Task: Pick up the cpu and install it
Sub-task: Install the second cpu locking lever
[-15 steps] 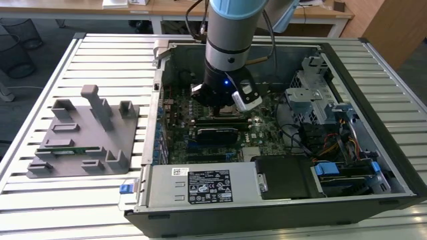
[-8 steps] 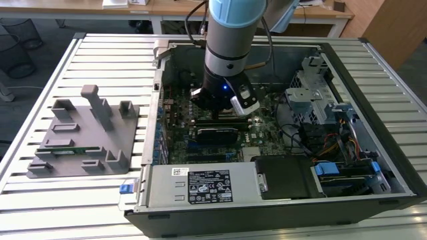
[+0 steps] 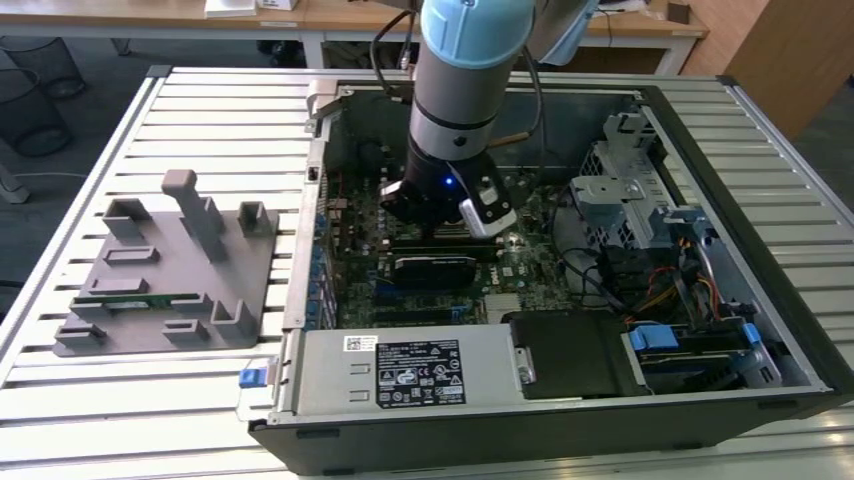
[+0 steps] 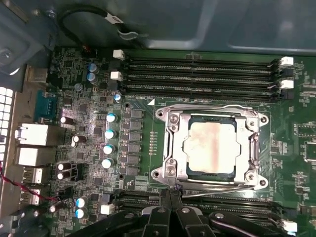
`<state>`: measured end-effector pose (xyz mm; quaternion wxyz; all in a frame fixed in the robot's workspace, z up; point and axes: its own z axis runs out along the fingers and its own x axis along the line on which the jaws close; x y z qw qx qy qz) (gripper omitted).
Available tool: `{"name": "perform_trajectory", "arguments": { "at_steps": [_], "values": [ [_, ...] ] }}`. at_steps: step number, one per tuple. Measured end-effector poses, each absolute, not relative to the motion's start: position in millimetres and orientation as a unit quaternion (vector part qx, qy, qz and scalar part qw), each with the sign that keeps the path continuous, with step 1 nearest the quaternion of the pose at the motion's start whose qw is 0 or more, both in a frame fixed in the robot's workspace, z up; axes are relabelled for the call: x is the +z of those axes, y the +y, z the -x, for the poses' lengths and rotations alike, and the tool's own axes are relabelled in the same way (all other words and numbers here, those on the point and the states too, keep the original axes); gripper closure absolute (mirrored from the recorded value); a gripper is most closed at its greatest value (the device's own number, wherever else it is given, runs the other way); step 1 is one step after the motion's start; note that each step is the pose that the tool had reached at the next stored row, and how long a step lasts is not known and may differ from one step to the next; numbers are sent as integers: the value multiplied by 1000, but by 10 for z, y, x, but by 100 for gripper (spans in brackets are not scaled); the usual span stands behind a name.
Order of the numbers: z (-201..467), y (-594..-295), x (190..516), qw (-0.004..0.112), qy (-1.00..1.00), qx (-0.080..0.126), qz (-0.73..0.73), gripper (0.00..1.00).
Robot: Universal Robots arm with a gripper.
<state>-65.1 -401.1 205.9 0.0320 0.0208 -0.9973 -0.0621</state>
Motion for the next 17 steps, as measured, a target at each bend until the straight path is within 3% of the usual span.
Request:
{"name": "perform_trajectory", "arguments": {
  "at_steps": [17],
  "values": [
    [657,-4077,1981,39,-995,-88,-21,89]
  ]
}}
